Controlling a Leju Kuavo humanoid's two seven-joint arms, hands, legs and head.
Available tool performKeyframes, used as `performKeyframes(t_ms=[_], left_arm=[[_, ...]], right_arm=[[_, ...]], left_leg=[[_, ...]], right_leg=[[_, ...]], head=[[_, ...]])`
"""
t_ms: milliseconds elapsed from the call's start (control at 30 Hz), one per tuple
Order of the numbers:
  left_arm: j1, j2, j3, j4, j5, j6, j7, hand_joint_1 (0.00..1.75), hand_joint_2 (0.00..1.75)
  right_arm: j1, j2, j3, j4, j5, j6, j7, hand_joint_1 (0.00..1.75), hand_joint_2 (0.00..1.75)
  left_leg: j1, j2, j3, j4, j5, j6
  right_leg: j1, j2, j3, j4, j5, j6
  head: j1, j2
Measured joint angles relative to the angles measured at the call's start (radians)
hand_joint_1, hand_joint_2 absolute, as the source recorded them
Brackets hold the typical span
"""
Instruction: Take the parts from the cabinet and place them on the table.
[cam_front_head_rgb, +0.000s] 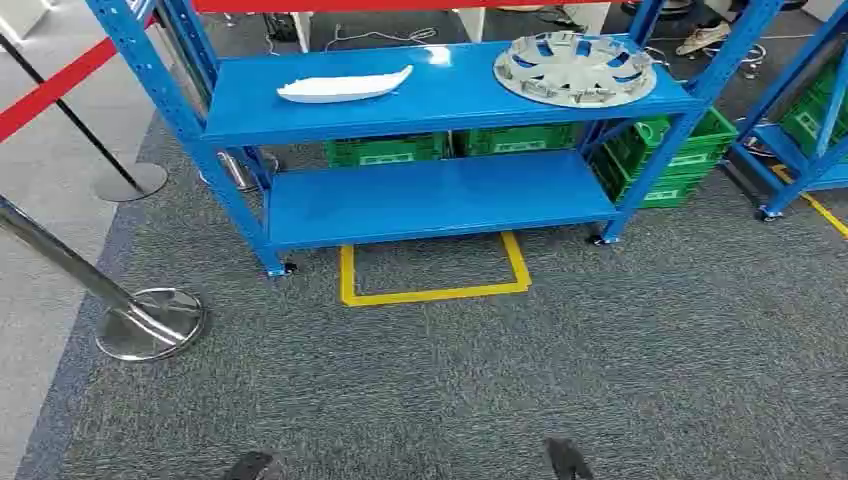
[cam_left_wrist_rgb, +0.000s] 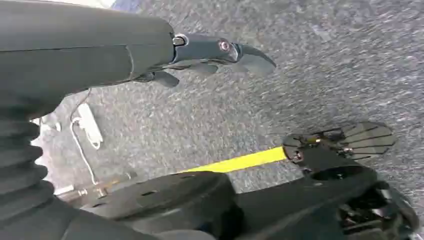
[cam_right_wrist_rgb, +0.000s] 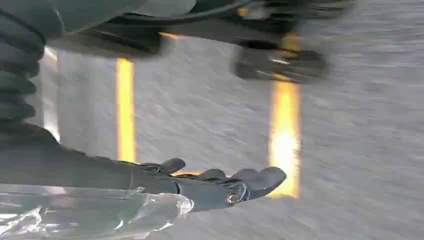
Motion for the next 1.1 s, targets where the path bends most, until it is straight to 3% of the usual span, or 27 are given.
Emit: performKeyframes(t_ms=[200,333,400,600,667,900,1100], left_arm=[[-0.028,-0.009,-0.019,0.000,-0.020,-0.011,0.010,0.00,0.00],[-0.044,-0.013,-0.036,0.000,-0.039,-0.023,0.019,0.00,0.00],[-0.056,-0.014,-0.040,0.000,-0.044,-0.025,0.019,0.00,0.00],[-0.083,-0.024,-0.045,0.000,-0.055,-0.036,0.019,0.00,0.00],[-0.087,-0.027,-0.046,0.000,-0.055,-0.036,0.019,0.00,0.00],[-0.090,-0.029,-0.046,0.000,-0.061,-0.037,0.019,0.00,0.00],[-0.091,-0.031,-0.046,0.000,-0.061,-0.037,0.017,0.00,0.00]], right_arm=[[-0.141,-0.006,0.091,-0.006,0.100,-0.002,-0.029,0.00,1.75],[-0.242,-0.005,0.208,-0.008,0.221,-0.002,-0.043,0.00,1.75],[-0.313,0.003,0.310,-0.009,0.224,0.003,-0.041,0.00,1.75],[-0.463,0.052,0.800,-0.027,0.224,0.018,-0.034,0.00,1.75],[-0.483,0.064,0.897,-0.034,0.224,0.020,-0.030,0.00,1.75],[-0.511,0.083,1.118,-0.050,0.224,0.011,-0.043,0.00,1.75],[-0.674,0.134,1.452,-0.118,0.179,0.013,-0.082,0.00,1.75]], left_leg=[[0.000,0.000,0.000,0.000,0.004,0.000],[0.000,0.001,-0.010,0.000,0.010,0.001],[0.000,0.001,-0.011,0.000,0.012,0.001],[0.000,0.001,-0.011,0.000,0.014,0.000],[0.000,0.001,-0.011,0.000,0.014,0.000],[0.000,0.001,-0.014,0.000,0.014,0.000],[0.000,0.001,-0.022,0.000,0.019,-0.001]], right_leg=[[0.000,0.000,-0.004,0.000,0.002,0.000],[0.001,0.002,-0.010,0.001,0.010,0.000],[0.001,0.002,-0.011,0.002,0.011,-0.001],[0.001,0.002,-0.012,0.002,0.012,-0.001],[0.001,0.002,-0.012,0.002,0.012,-0.001],[0.002,0.002,-0.014,0.003,0.012,-0.001],[0.002,0.002,-0.024,0.005,0.016,-0.003]], head=[[0.000,0.000],[-0.001,0.000],[0.000,0.000],[0.000,0.000],[-0.001,0.000],[0.000,0.000],[-0.001,0.000]])
